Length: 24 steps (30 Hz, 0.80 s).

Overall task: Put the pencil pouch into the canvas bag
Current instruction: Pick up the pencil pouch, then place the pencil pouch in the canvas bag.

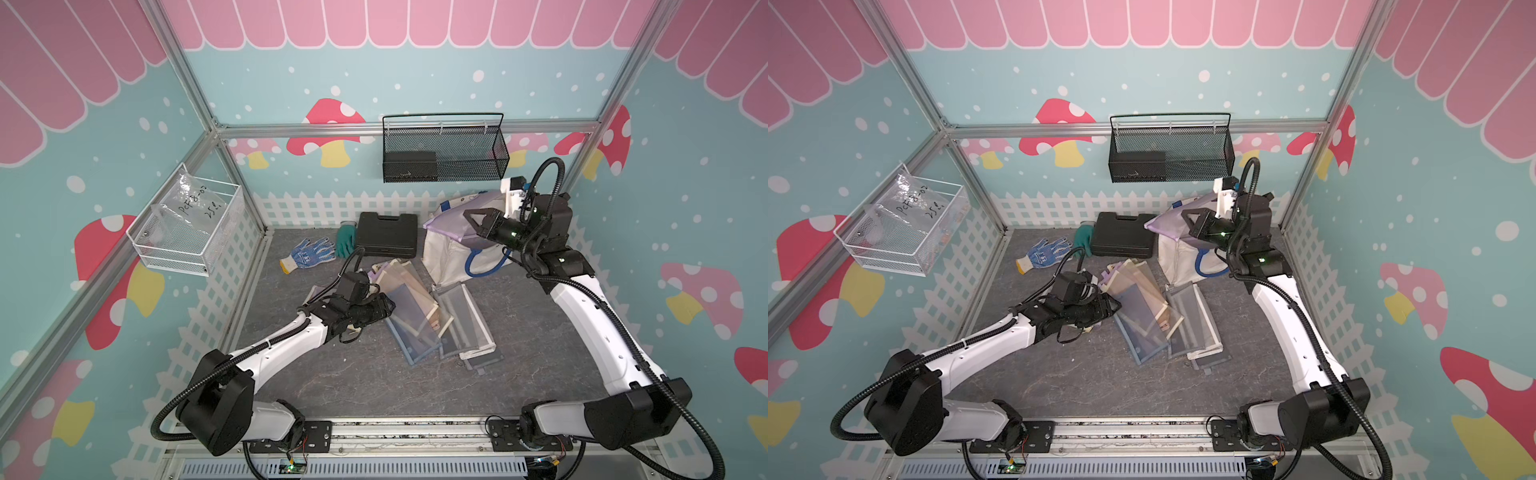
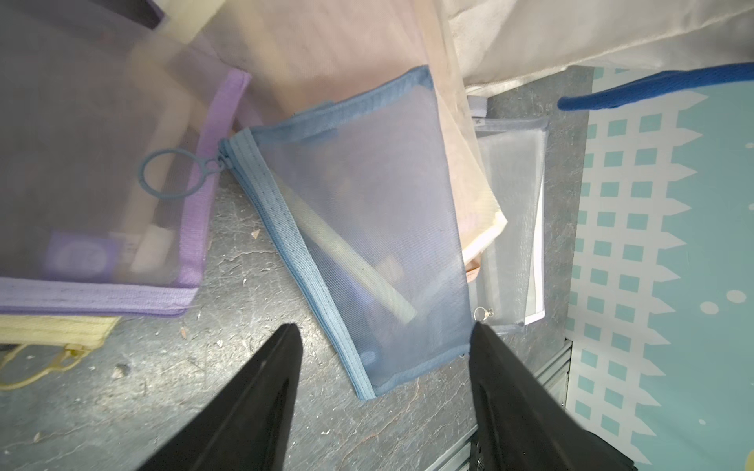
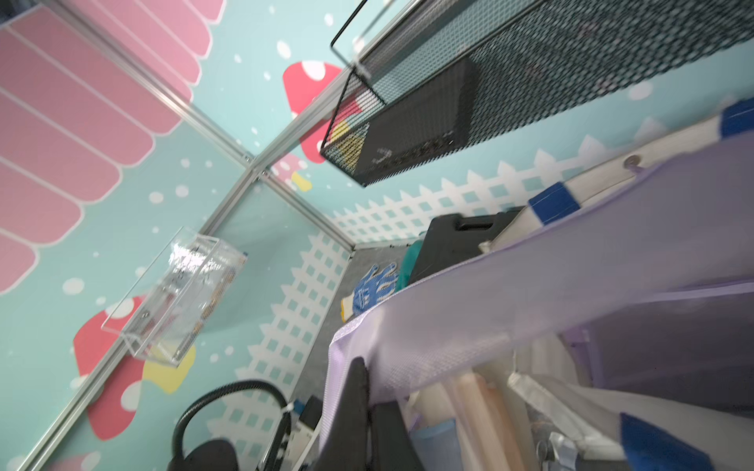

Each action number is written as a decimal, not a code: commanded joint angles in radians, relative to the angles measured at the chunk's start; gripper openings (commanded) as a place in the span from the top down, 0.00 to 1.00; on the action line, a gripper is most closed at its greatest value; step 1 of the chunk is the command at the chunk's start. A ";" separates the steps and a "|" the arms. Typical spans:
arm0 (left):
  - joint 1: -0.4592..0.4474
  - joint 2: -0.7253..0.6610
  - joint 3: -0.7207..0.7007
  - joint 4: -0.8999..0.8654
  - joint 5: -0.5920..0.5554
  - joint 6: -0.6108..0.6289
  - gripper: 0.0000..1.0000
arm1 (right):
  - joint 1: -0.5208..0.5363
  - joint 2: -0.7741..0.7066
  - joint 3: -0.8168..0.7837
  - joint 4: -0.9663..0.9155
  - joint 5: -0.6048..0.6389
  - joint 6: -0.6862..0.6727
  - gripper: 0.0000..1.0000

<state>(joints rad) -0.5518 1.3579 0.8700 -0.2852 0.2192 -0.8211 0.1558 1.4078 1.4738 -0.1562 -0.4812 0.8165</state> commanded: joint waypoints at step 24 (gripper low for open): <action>0.004 -0.033 0.100 -0.121 -0.047 0.064 0.31 | -0.109 0.357 0.087 0.096 0.098 -0.001 1.00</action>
<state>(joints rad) -0.5518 1.3426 0.9417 -0.3798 0.1940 -0.7734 0.0456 1.7733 1.5131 -0.0898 -0.3641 0.8375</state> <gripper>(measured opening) 0.690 0.048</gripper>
